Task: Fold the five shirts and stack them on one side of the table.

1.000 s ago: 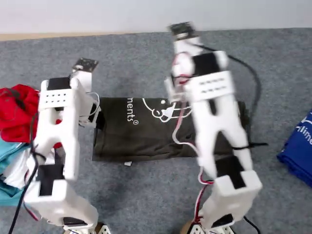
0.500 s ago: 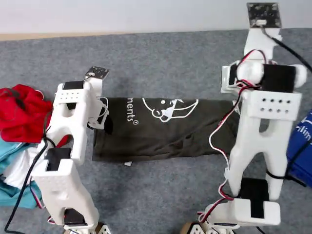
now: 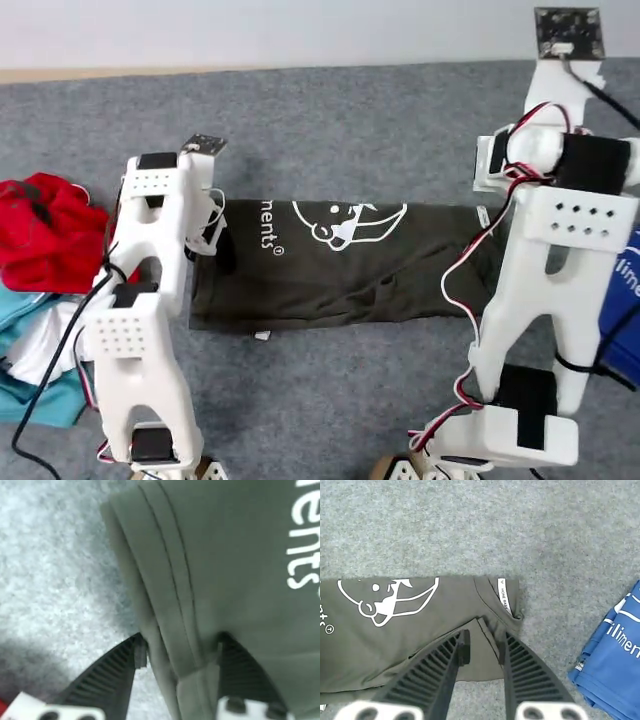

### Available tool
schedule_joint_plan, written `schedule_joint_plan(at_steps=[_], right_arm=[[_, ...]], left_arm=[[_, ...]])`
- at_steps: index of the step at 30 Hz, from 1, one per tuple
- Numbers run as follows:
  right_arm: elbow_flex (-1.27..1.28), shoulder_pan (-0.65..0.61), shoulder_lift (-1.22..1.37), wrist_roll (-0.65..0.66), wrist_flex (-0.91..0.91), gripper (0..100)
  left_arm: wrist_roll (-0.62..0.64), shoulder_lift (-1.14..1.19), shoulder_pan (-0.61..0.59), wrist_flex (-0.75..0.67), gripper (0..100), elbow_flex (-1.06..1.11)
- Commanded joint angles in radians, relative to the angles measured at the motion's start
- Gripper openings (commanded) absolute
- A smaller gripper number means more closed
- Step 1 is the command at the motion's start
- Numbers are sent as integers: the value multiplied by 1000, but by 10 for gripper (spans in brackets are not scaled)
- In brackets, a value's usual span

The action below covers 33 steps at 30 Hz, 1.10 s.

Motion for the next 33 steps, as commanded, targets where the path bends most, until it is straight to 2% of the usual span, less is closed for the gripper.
schedule_joint_plan(at_steps=[1, 6, 15, 19, 24, 27, 33], right_arm=[[-43, 13, -48, 12, 41, 112], [-49, 41, -51, 12, 39, 112], [-49, 162, -140, 21, 36, 111], [-49, 214, -157, 84, 36, 111], [-49, 254, -168, 98, 36, 111], [-49, 259, -166, 98, 38, 111], [-49, 259, -160, 98, 38, 111]], left_arm=[[0, 78, 3, 91, 132, -124], [-11, 190, 5, 216, 3, -283], [-9, 87, -31, 227, 3, -323], [-21, 51, -101, 227, 3, -323], [-52, 17, -160, 229, 3, -321], [-46, -43, -132, 229, 3, -315], [-31, -221, 15, 230, 3, -295]])
